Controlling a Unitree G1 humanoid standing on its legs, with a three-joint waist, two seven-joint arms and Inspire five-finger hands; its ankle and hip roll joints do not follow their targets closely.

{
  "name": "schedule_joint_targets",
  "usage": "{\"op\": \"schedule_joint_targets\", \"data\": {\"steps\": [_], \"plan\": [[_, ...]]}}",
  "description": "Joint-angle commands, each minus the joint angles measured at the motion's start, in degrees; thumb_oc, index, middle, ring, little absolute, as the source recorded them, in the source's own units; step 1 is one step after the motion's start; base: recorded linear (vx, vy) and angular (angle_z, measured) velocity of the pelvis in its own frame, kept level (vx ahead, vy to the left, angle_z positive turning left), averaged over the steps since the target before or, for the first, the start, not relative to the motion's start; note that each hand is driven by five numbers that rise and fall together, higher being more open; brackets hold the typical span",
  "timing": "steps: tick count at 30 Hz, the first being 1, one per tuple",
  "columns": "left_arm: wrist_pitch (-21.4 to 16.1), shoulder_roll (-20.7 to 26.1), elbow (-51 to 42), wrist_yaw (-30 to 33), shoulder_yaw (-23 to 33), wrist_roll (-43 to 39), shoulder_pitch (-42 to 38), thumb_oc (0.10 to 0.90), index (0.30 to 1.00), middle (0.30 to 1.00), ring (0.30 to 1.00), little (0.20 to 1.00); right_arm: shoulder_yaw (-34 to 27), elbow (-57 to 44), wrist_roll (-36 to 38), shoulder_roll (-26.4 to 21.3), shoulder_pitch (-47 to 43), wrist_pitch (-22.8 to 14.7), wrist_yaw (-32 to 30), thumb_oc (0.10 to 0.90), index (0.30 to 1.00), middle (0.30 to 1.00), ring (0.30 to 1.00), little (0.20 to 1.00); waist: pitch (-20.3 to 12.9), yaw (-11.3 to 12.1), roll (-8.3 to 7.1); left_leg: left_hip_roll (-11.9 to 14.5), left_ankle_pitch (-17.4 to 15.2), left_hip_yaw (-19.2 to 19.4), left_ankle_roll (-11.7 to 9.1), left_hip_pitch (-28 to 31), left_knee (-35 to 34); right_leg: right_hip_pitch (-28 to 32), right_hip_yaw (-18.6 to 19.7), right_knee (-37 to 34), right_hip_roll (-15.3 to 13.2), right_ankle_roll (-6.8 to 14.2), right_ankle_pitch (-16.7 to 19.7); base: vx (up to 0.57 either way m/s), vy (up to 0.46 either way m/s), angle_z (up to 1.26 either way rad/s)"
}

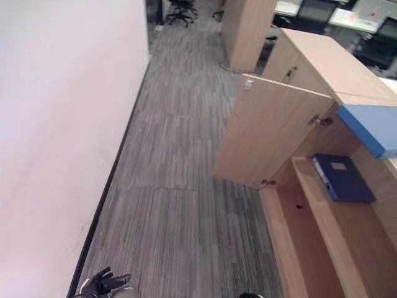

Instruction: Put the empty folder in the office cabinet

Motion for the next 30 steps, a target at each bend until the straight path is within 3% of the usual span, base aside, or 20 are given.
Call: {"op": "schedule_joint_targets", "data": {"steps": [1, 2, 3, 4, 5, 6, 7, 10, 11, 12, 13, 14, 15, 17, 18, 20, 21, 24, 26, 30], "plan": [[-1.51, -0.66, -0.76, 2.44, -1.09, 1.97, 1.84, 0.8, 0.9, 0.9, 0.9, 0.9, -0.83, -0.36, 1.0, -1.56, -0.7, -1.06, -0.51, 0.8, 0.9, 0.9, 0.9, 0.9, 4.26, 3.53, 2.56, -3.69, 13.89, -2.85, -1.03, 6.9, -23.51, 0.69, 1.12, -3.11, -5.41, 7.15, 4.51, 0.25, 0.25, -0.25], [-1.62, -0.94, -0.81, 2.71, -0.85, 1.56, 1.67, 0.8, 0.9, 0.9, 0.9, 0.9, -0.91, -0.42, 1.08, -1.58, -0.83, -1.16, -0.64, 0.8, 0.9, 0.9, 0.9, 0.9, 4.58, 4.14, 2.78, -4.15, 16.03, -4.49, -1.82, 6.09, -28.15, 1.79, 1.79, -3.43, -5.12, 7.15, 4.23, 0.35, 0.307, -0.38], [-2.06, -1.92, 0.9, 3.53, -0.32, -0.56, 1.03, 0.8, 0.9, 0.9, 0.9, 0.9, -0.88, -0.21, 0.91, -1.5, -0.95, -1.3, -0.89, 0.8, 0.9, 0.9, 0.9, 0.9, 4.8, 4.68, 3.2, -4.47, 16.3, -7.87, -3.25, 2.47, -28.87, 3.65, 3.41, -3.77, -4.92, 7.31, 3.67, 0.33, 0.259, -0.66], [-2.18, -2.73, 2.51, 3.84, 0.1, -1.99, 0.89, 0.8, 0.9, 0.9, 0.9, 0.9, -0.91, 0.11, 0.65, -1.41, -0.96, -1.12, -1.03, 0.8, 0.9, 0.9, 0.9, 0.9, 4.51, 4.74, 3.45, -4.09, 16.9, -8.26, -3.74, 2.35, -28.87, 4.61, 4.19, -3.79, -5.01, 7.55, 3.4, 0.37, 0.291, -1.05], [-2.0, -3.65, 5.39, 3.75, 1.03, -3.31, 1.02, 0.8, 0.9, 0.9, 0.9, 0.9, -0.82, 0.8, -0.06, -1.18, -1.04, -0.75, -0.78, 0.8, 0.9, 0.9, 0.9, 0.9, 3.64, 5.06, 3.9, -4.13, 15.54, -8.82, -3.32, 3.43, -28.87, 5.26, 5.54, -4.01, -4.87, 8.21, 3.22, 0.4, 0.384, -1.43], [-1.72, -4.98, 10.42, 3.79, 2.43, -5.51, 1.36, 0.8, 0.9, 0.9, 0.9, 0.9, -1.32, 2.23, -0.71, -0.5, -0.83, -0.26, -0.68, 0.8, 0.9, 0.9, 0.9, 0.9, 1.61, 5.1, 4.69, -4.36, 17.68, -9.78, -2.85, 4.1, -28.87, 6.2, 6.58, -5.06, -4.81, 8.64, 3.74, 0.41, 0.409, -1.15], [-1.68, -5.23, 12.75, 3.76, 2.87, -6.4, 1.26, 0.8, 0.9, 0.9, 0.9, 0.9, -1.64, 2.5, -0.58, -0.15, -0.74, -0.13, -0.83, 0.8, 0.9, 0.9, 0.9, 0.9, 0.88, 5.02, 4.42, -4.54, 17.79, -8.67, -2.61, 5.04, -28.87, 6.96, 6.88, -5.56, -5.53, 8.89, 3.85, 0.43, 0.452, -0.76], [-1.36, -5.33, 16.73, 2.96, 4.25, -7.6, 1.52, 0.8, 0.9, 0.9, 0.9, 0.9, -2.74, 2.99, 0.35, 0.82, -0.4, 0.23, -0.41, 0.8, 0.9, 0.9, 0.9, 0.9, -1.1, 4.8, 3.7, -6.55, 15.76, -5.53, -0.4, 8.11, -28.87, 7.53, 7.91, -5.21, -9.25, 11.08, 4.87, 0.34, 0.397, -0.47], [-1.01, -5.09, 17.57, 2.71, 5.17, -7.94, 1.68, 0.8, 0.9, 0.9, 0.9, 0.9, -2.93, 3.29, 0.06, 1.33, -0.68, 0.45, -0.03, 0.8, 0.9, 0.9, 0.9, 0.9, -2.12, 4.65, 3.57, -8.88, 13.37, -3.79, 1.69, 10.38, -28.87, 6.85, 8.11, -3.64, -12.41, 12.73, 6.01, 0.28, 0.421, -0.67], [-1.01, -5.08, 17.57, 2.71, 5.17, -7.94, 1.68, 0.8, 0.9, 0.9, 0.9, 0.9, -2.93, 3.29, 0.06, 1.34, -0.68, 0.45, -0.03, 0.8, 0.9, 0.9, 0.9, 0.9, -2.11, 4.69, 3.54, -8.91, 13.36, -3.75, 1.71, 10.4, -28.87, 6.83, 8.15, -3.61, -12.45, 12.75, 5.99, 0.32, 0.522, -0.7], [-1.04, -4.56, 17.42, 2.63, 5.39, -7.9, 1.49, 0.8, 0.9, 0.9, 0.9, 0.9, -2.64, 2.81, 0.06, 1.66, -1.16, 0.42, 0.26, 0.8, 0.9, 0.9, 0.9, 0.9, -2.71, 4.37, 3.39, -11.19, 11.35, -2.43, 3.44, 12.28, -28.87, 5.59, 8.51, -1.11, -15.24, 13.55, 7.49, 0.14, 0.242, -0.49], [-1.04, -4.55, 17.42, 2.63, 5.39, -7.9, 1.49, 0.8, 0.9, 0.9, 0.9, 0.9, -2.64, 2.81, 0.06, 1.66, -1.16, 0.42, 0.26, 0.8, 0.9, 0.9, 0.9, 0.9, -2.71, 4.39, 3.37, -11.21, 11.33, -2.4, 3.46, 12.29, -28.87, 5.57, 8.55, -1.08, -15.28, 13.57, 7.48, 0.25, 0.459, -0.33], [-0.83, -4.07, 17.6, 2.25, 5.04, -7.01, 1.39, 0.8, 0.9, 0.9, 0.9, 0.9, -2.23, 1.97, -0.05, 1.95, -1.39, 0.43, 0.29, 0.8, 0.9, 0.9, 0.9, 0.9, -3.0, 3.93, 3.29, -13.75, 9.5, -1.75, 5.19, 13.75, -28.87, 4.42, 8.61, 1.96, -17.85, 14.07, 8.95, 0.2, 0.312, -0.1], [-0.52, -3.68, 18.02, 1.84, 4.89, -6.48, 1.26, 0.8, 0.9, 0.9, 0.9, 0.9, -2.03, 1.1, -0.15, 2.15, -1.44, 0.39, 0.66, 0.8, 0.9, 0.9, 0.9, 0.9, -2.97, 3.37, 3.03, -16.02, 7.02, -1.35, 6.32, 15.85, -28.87, 3.54, 8.12, 6.8, -20.87, 14.76, 10.05, 0.2, 0.313, 0.29], [-0.52, -3.67, 18.02, 1.84, 4.89, -6.48, 1.26, 0.8, 0.9, 0.9, 0.9, 0.9, -2.02, 1.09, -0.15, 2.15, -1.43, 0.4, 0.65, 0.8, 0.9, 0.9, 0.9, 0.9, -2.97, 3.38, 2.98, -16.11, 6.98, -1.32, 6.37, 15.87, -28.87, 3.48, 8.18, 6.93, -20.99, 14.83, 10.01, 0.14, 0.313, -0.1], [-0.01, -3.45, 17.36, 1.45, 4.89, -5.9, 1.2, 0.8, 0.9, 0.9, 0.9, 0.9, -1.71, 0.19, -0.73, 2.23, -1.54, 0.45, 0.65, 0.8, 0.9, 0.9, 0.9, 0.9, -2.56, 3.08, 3.33, -18.41, 4.7, -0.05, 7.99, 18.15, -28.87, 2.22, 4.41, 13.1, -25.4, 14.53, 13.19, 0.13, 0.292, -0.43], [-0.01, -3.44, 17.36, 1.45, 4.91, -5.89, 1.18, 0.8, 0.9, 0.9, 0.9, 0.9, -1.71, 0.17, -0.74, 2.24, -1.55, 0.46, 0.65, 0.8, 0.9, 0.9, 0.9, 0.9, -2.49, 3.05, 3.26, -18.53, 4.67, -0.06, 8.05, 18.22, -28.87, 2.25, 4.42, 13.21, -25.54, 14.61, 13.16, 0.09, 0.171, -0.16], [0.41, -3.26, 16.81, 1.06, 5.03, -5.35, 1.43, 0.8, 0.9, 0.9, 0.9, 0.9, -1.59, -0.29, -1.25, 2.74, -1.59, 0.46, 0.61, 0.8, 0.9, 0.9, 0.9, 0.9, -2.51, 3.4, 3.26, -19.77, 2.66, 1.25, 8.91, 19.72, -28.87, 3.23, -2.55, 15.99, -28.76, 15.12, 14.81, 0.1, 0.158, -0.21], [0.46, -3.4, 16.84, 0.68, 5.32, -5.21, 1.9, 0.8, 0.9, 0.9, 0.9, 0.9, -1.46, -0.3, -1.81, 2.93, -1.57, 0.4, 0.72, 0.8, 0.9, 0.9, 0.9, 0.9, -2.79, 3.79, 2.88, -20.38, 1.88, 2.28, 9.25, 20.11, -28.87, 4.24, -6.13, 15.69, -29.68, 16.28, 16.56, 0.09, 0.088, -0.1], [0.55, -3.67, 17.03, 0.27, 5.46, -5.1, 2.25, 0.8, 0.9, 0.9, 0.9, 0.9, -1.35, -0.06, -2.4, 2.9, -1.66, 0.38, 0.57, 0.8, 0.9, 0.9, 0.9, 0.9, -2.95, 4.23, 2.47, -21.02, 1.6, 3.31, 9.73, 19.47, -28.87, 3.69, -7.76, 15.24, -29.99, 17.54, 18.87, 0.06, 0.031, -0.37]]}}
